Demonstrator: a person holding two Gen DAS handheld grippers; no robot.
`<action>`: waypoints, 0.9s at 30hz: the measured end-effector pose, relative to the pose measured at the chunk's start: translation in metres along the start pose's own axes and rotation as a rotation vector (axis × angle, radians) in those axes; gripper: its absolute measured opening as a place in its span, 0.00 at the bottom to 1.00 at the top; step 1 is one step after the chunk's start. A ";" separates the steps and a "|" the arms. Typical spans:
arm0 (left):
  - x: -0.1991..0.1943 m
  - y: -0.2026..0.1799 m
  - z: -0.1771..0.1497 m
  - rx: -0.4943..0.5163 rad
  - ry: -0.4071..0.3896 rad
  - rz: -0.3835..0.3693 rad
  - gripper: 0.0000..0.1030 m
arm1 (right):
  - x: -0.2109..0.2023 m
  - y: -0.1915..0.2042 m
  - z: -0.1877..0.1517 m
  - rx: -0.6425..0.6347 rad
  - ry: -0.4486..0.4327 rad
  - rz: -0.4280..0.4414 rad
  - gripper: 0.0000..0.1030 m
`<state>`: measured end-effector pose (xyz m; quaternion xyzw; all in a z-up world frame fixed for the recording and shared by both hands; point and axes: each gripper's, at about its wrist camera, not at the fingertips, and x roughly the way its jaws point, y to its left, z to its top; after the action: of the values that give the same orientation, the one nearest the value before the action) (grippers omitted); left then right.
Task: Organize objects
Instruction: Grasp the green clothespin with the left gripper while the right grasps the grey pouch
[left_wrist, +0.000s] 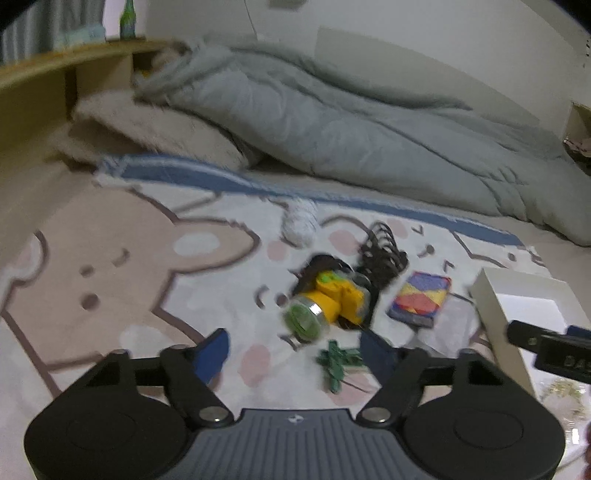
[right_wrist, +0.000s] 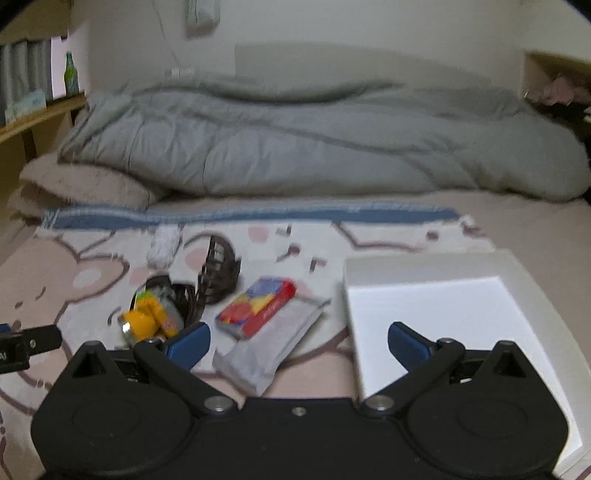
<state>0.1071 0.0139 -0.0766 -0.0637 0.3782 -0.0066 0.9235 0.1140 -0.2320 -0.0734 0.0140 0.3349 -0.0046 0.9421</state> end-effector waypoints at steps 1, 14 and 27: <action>0.003 0.000 -0.001 -0.011 0.016 -0.009 0.65 | 0.003 0.000 0.000 0.006 0.016 0.006 0.99; 0.049 -0.009 -0.010 0.034 0.081 0.012 0.49 | 0.041 -0.004 0.001 0.093 0.110 0.084 0.45; 0.081 -0.024 -0.019 0.044 0.127 -0.001 0.49 | 0.078 -0.007 -0.013 0.190 0.225 0.128 0.46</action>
<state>0.1521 -0.0166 -0.1439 -0.0429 0.4357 -0.0193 0.8989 0.1663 -0.2382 -0.1327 0.1246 0.4349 0.0254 0.8915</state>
